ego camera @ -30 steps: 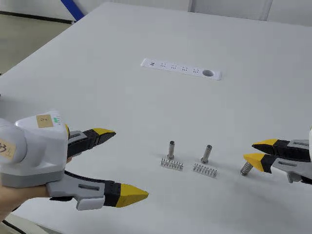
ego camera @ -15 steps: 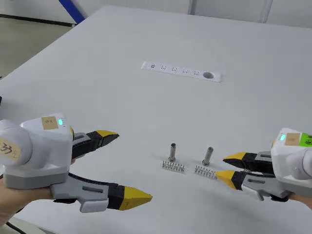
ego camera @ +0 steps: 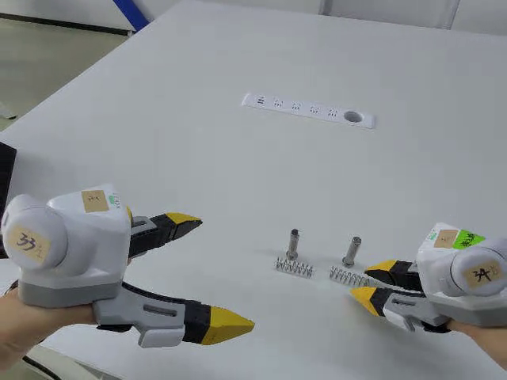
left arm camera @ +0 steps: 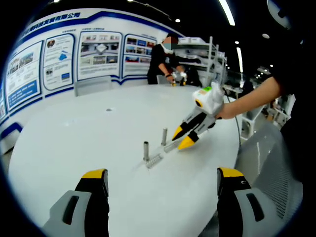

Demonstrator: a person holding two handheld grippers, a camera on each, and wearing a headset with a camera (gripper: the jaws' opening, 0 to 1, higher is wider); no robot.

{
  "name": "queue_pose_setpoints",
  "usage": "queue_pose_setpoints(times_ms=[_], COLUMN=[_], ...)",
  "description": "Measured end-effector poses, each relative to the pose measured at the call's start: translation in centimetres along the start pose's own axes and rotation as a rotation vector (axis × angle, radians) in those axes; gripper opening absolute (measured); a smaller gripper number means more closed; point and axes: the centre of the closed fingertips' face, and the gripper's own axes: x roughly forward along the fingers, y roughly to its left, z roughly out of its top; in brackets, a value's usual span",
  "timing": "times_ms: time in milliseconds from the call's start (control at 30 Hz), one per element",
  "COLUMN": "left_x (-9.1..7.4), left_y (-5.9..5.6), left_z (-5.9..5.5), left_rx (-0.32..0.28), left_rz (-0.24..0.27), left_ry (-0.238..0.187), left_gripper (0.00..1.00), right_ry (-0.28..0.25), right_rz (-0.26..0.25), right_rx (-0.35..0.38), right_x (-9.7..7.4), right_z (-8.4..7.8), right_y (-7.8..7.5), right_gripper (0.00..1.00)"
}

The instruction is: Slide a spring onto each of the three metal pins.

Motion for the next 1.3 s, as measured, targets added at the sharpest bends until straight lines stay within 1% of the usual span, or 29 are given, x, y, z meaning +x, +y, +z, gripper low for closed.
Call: queue_pose_setpoints(times_ms=[67,167,200,233,333,400,433,467,600,700,767,800,867,900,967,1000,1067,1133,1167,1200,1233,1300], left_x=[-0.1,-0.2,-0.3,-0.3,-0.4,-0.3,-0.2,-0.2,0.1,0.1,0.1,0.1,0.2,0.2,0.4,0.7,1.1,1.6,1.9,2.0,2.3,2.7], left_y=[0.1,0.3,0.4,0.5,0.6,0.5,0.5,0.4,-0.1,-0.5,-0.7,-0.8,-1.0,-1.1,-1.2,-1.4,-1.7,-2.0,-2.3,-2.5,-2.9,-3.3], left_z=[-0.1,0.1,0.2,0.2,0.3,0.3,0.3,0.3,0.6,1.1,1.5,1.6,1.8,1.9,2.0,2.1,2.2,2.5,3.0,3.4,4.0,4.8], left_rx=[-0.002,-0.008,-0.005,-0.006,-0.011,-0.015,-0.015,-0.013,-0.004,-0.003,0.006,0.008,0.009,0.015,0.017,0.014,0.020,0.035,0.046,0.054,0.065,0.081], left_rz=[0.000,0.004,0.008,0.009,0.007,0.002,0.002,0.001,-0.009,-0.020,-0.020,-0.023,-0.031,-0.032,-0.034,-0.039,-0.051,-0.070,-0.084,-0.092,-0.104,-0.118], left_ry=[0.002,-0.008,-0.010,-0.012,-0.016,-0.017,-0.018,-0.017,-0.014,-0.027,-0.030,-0.031,-0.034,-0.036,-0.039,-0.043,-0.045,-0.039,-0.044,-0.050,-0.061,-0.077], left_gripper=[0.93,0.92,0.92,0.92,0.92,0.92,0.91,0.91,0.91,0.91,0.90,0.90,0.90,0.89,0.88,0.87,0.85,0.81,0.80,0.78,0.77,0.75], right_ry=[0.008,0.030,0.042,0.036,0.031,0.036,0.037,0.036,0.033,0.037,0.048,0.050,0.034,0.019,0.011,0.004,-0.017,-0.042,-0.049,-0.054,-0.059,-0.064], right_rz=[0.003,0.005,0.007,0.020,0.057,0.060,0.073,0.075,0.077,0.074,0.075,0.080,0.098,0.105,0.115,0.126,0.148,0.166,0.175,0.179,0.190,0.211], right_rx=[-0.003,-0.010,0.002,0.019,0.038,0.017,0.018,0.020,0.019,0.001,-0.024,-0.024,-0.016,-0.019,-0.031,-0.042,-0.037,-0.031,-0.052,-0.069,-0.091,-0.126], right_x=[0.3,0.7,0.6,0.7,0.6,0.5,0.4,0.5,0.6,0.6,0.5,0.5,-0.1,-0.6,-1.3,-1.7,-2.6,-3.6,-4.3,-4.7,-5.3,-6.0], right_z=[0.0,-0.5,-0.8,-0.8,-0.9,-1.1,-1.1,-1.1,-1.0,-0.9,-0.9,-0.9,-0.3,0.2,0.8,1.3,2.2,3.4,4.1,4.5,5.1,5.7], right_y=[0.0,-0.1,-0.1,0.1,0.9,0.9,1.2,1.3,1.4,1.5,1.6,1.7,2.1,2.3,2.6,2.8,3.1,3.2,3.4,3.4,3.7,4.1], right_gripper=[0.22,0.22,0.22,0.21,0.19,0.17,0.15,0.13,0.12,0.11,0.11,0.11,0.11,0.11,0.11,0.11,0.11,0.11,0.11,0.11,0.11,0.11])
